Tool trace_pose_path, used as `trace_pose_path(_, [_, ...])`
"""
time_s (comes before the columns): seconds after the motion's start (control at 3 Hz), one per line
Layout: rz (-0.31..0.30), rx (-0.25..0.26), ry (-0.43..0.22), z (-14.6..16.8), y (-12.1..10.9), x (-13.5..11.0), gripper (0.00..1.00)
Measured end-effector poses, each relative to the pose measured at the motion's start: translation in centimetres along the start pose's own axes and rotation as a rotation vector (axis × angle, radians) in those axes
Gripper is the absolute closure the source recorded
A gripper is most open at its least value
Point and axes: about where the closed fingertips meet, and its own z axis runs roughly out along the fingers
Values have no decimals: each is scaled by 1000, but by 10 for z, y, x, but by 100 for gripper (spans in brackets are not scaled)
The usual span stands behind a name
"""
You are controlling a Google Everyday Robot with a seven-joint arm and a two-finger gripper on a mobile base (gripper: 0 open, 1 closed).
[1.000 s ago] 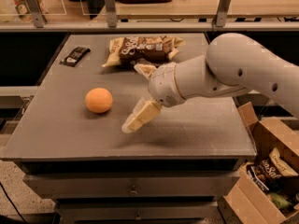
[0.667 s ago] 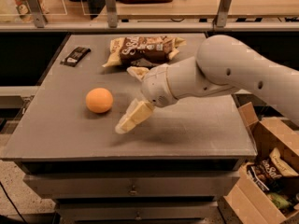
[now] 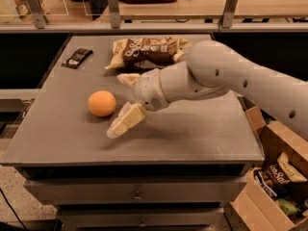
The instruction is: Move orange near brown chip bag
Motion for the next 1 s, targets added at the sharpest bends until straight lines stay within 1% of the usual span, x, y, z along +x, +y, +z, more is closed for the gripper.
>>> trace_pose_path(0.33, [13, -48, -31, 15, 2, -5, 18])
trace_pose_path(1.0, [8, -66, -35, 25, 6, -19, 64])
